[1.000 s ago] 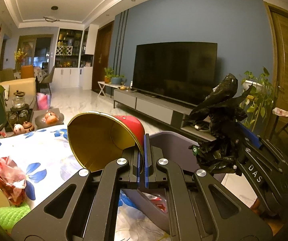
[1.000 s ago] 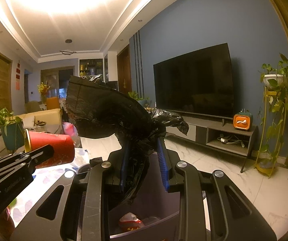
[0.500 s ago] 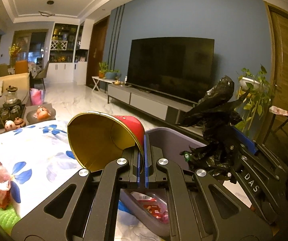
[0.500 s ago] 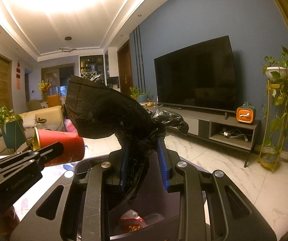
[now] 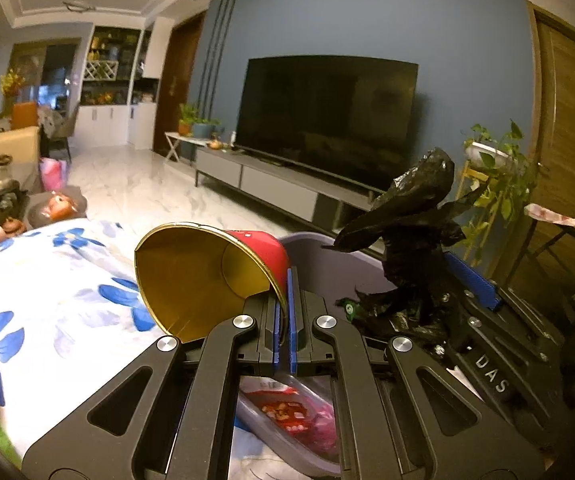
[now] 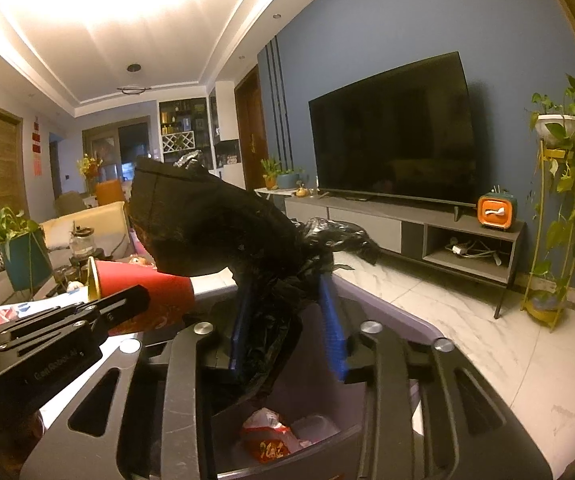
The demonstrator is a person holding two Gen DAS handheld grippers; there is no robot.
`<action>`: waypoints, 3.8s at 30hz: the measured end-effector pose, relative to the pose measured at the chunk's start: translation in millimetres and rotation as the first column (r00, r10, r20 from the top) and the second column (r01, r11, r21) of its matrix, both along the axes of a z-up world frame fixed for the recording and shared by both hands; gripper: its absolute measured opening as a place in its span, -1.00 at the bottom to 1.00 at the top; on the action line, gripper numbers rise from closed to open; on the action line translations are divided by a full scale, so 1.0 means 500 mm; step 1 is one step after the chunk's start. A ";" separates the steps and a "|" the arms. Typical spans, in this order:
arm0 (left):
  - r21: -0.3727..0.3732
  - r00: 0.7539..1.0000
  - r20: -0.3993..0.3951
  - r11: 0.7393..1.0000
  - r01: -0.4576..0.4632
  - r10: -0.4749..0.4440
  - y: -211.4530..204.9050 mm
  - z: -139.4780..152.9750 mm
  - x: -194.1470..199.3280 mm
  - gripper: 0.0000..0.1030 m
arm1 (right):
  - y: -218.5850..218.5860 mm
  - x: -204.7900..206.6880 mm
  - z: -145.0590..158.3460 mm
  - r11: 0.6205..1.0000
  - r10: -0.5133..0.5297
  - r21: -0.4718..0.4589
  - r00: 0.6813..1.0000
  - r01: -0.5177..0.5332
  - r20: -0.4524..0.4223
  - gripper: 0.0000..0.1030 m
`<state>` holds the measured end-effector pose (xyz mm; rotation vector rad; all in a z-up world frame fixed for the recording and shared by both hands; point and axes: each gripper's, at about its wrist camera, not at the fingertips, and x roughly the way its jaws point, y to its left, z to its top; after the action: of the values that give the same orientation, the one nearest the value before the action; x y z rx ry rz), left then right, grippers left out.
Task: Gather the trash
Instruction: 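Carry the red cup and black bag over the grey bin, then open both tools to drop the cup and bag into the bin, then move both open tools back over the trash on the table, then grasp the blue mesh net with the left tool while the right tool grasps the red printed paper cup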
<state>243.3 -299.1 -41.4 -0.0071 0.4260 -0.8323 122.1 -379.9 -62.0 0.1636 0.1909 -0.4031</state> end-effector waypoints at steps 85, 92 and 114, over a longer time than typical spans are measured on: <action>-0.131 0.550 -0.050 0.540 -0.831 0.834 0.862 0.027 -0.338 -0.92 | 0.598 -0.079 -0.041 0.770 0.630 -0.019 0.764 -0.638 -0.140 0.06; -0.195 0.466 -0.002 0.457 -0.868 0.885 0.914 0.065 -0.397 -0.92 | 0.668 -0.080 -0.044 0.711 0.692 -0.017 0.704 -0.703 -0.157 0.06; -0.081 0.315 -0.084 0.308 -0.948 0.945 1.064 -0.018 -0.402 -0.92 | 0.910 -0.010 -0.057 0.550 0.812 0.046 0.521 -0.834 -0.264 0.39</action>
<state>42.4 232.9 -50.6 -0.3619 0.3051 0.3783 117.0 75.3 -90.7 -0.0853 0.4848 0.5543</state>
